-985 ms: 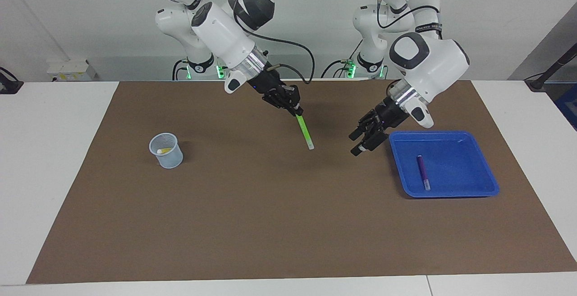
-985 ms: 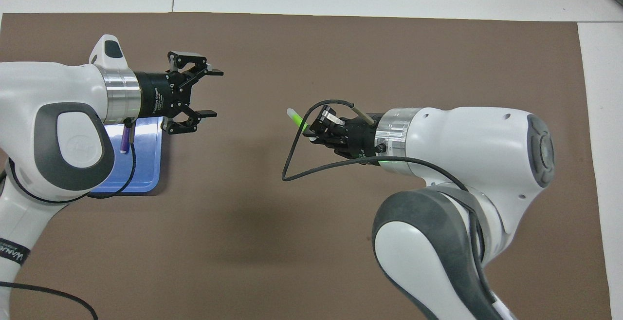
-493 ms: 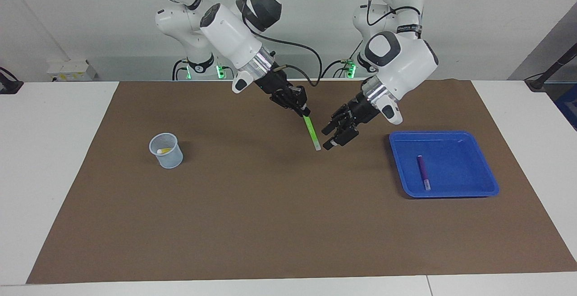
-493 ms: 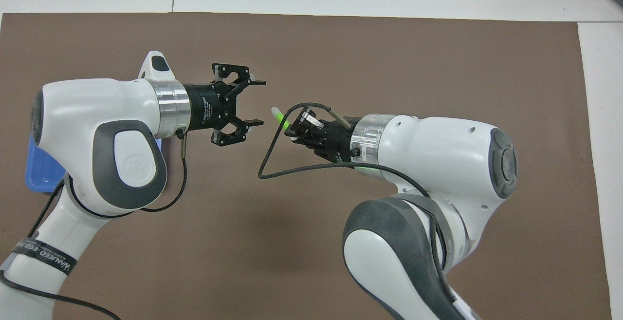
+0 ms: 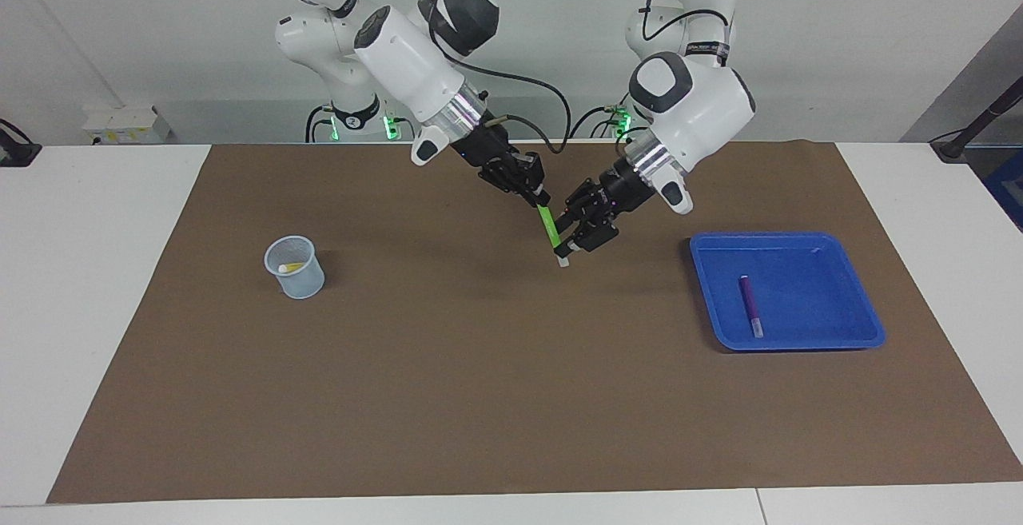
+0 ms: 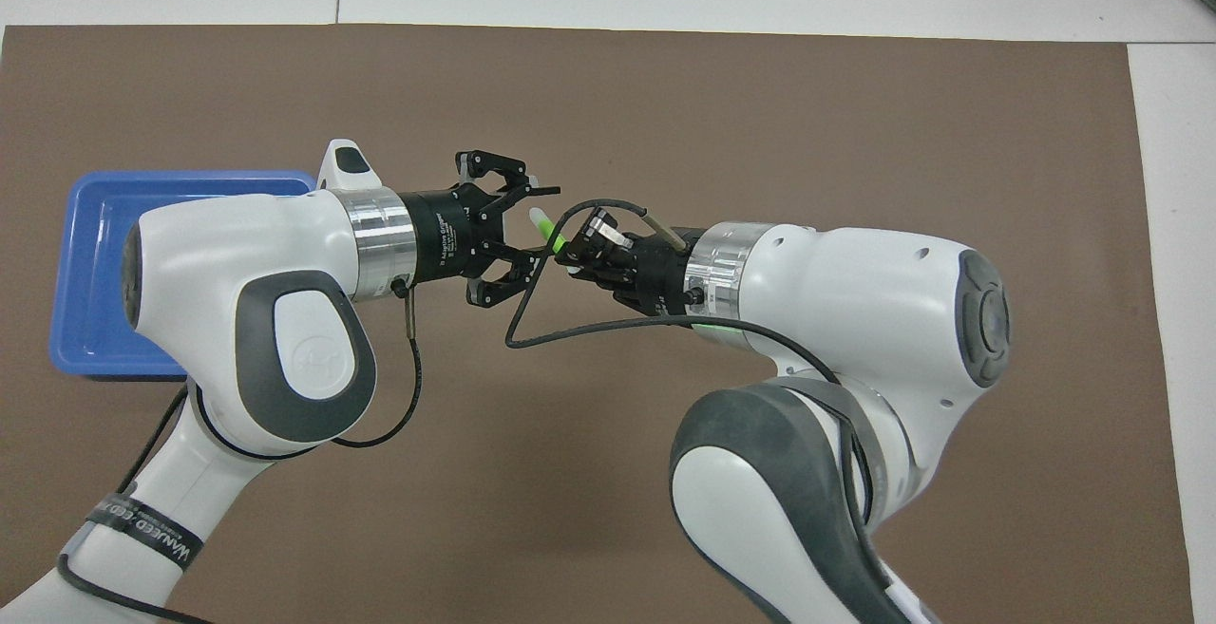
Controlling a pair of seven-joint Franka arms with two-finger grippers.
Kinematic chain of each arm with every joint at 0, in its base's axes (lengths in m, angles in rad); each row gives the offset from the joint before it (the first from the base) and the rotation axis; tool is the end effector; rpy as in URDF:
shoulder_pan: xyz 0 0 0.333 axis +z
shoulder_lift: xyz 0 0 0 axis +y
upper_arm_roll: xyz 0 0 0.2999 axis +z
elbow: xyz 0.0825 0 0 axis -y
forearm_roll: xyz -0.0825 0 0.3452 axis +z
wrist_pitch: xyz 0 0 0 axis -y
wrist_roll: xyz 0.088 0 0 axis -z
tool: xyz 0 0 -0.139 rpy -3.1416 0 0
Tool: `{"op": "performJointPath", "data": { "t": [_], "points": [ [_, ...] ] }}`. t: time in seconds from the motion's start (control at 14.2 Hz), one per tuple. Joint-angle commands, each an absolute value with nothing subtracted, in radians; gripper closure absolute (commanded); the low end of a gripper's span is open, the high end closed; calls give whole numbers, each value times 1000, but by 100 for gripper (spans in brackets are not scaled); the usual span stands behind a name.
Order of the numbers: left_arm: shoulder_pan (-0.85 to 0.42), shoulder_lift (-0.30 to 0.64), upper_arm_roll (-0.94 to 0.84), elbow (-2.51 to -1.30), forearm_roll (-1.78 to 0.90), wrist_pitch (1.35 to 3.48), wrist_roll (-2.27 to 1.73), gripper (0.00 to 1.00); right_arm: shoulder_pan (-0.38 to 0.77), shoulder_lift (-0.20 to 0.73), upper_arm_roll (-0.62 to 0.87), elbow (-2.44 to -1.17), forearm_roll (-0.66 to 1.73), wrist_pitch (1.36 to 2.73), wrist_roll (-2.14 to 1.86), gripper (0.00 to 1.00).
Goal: Right arm passes pens to left for tray arrangement
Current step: 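Grasp the green pen with the left gripper and open the right gripper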
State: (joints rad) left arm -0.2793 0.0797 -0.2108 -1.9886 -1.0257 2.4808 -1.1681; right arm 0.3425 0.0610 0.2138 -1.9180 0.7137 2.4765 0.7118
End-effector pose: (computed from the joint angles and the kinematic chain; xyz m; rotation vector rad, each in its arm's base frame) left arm 0.5141 -0.2870 0.4490 1.7683 1.4839 -0.4118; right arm 0.5010 0.3216 0.4905 -2.2817 0.7322 -0.0460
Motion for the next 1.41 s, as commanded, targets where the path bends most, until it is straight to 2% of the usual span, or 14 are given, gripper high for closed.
{"op": "performJointPath", "data": {
  "t": [0.0, 0.42, 0.49, 0.56, 0.63, 1.06, 1.13, 1.2, 1.27, 1.34],
  "points": [
    [-298, 44, -199, -2028, -1049, 2510, -1195, 51, 342, 60, 216, -1919, 739, 2490, 716, 100],
    [-284, 35, -195, -2025, -1048, 2474, -1193, 54, 342, 60, 216, -1917, 739, 2490, 718, 100],
    [-285, 35, -195, -2025, -1048, 2474, -1193, 65, 342, 60, 216, -1917, 739, 2490, 718, 100],
    [-285, 35, -195, -2025, -1046, 2473, -1187, 91, 342, 60, 216, -1917, 739, 2490, 718, 100],
    [-285, 35, -195, -2023, -1046, 2473, -1187, 100, 342, 60, 216, -1917, 739, 2490, 718, 100],
    [-288, 28, -193, -2017, -1035, 2456, -1184, 100, 341, 60, 216, -1917, 739, 2487, 718, 100],
    [-287, 25, -192, -2016, -1031, 2447, -1164, 100, 336, 60, 216, -1917, 739, 2485, 719, 76],
    [-285, 20, -192, -2017, -1031, 2441, -1140, 100, 333, 60, 216, -1917, 739, 2482, 719, 36],
    [-282, 17, -190, -2017, -1031, 2428, -1120, 100, 330, 58, 213, -1914, 735, 2476, 709, 0],
    [-278, 12, -190, -2017, -1026, 2415, -1115, 100, 325, 54, 210, -1914, 723, 2465, 704, 0]
  ]
}}
